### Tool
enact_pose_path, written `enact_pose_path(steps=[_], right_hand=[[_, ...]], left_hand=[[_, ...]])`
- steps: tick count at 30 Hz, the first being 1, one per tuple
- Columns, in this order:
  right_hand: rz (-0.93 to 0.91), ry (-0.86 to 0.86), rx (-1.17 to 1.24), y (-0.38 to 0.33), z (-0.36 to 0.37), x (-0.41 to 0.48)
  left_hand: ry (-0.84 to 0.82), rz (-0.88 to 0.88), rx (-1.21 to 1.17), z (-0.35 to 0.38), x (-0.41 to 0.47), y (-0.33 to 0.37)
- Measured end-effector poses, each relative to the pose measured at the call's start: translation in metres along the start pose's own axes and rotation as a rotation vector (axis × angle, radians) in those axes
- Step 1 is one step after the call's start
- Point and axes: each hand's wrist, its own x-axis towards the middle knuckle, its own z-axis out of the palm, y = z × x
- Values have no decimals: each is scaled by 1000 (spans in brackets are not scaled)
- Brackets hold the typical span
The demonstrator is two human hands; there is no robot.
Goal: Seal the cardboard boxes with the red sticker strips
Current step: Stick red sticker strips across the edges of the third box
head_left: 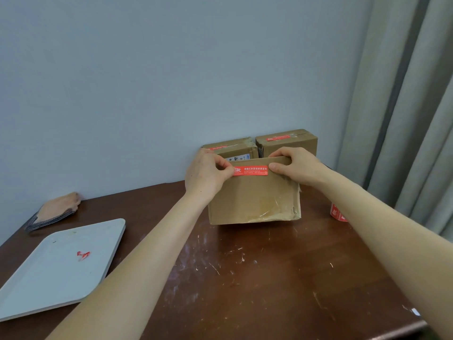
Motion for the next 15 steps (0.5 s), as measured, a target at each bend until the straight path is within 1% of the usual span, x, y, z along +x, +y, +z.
enact_pose_path(steps=[15], right_hand=[[8, 6, 7, -1, -1, -2]], left_hand=[[-20, 14, -13, -3, 0, 0]])
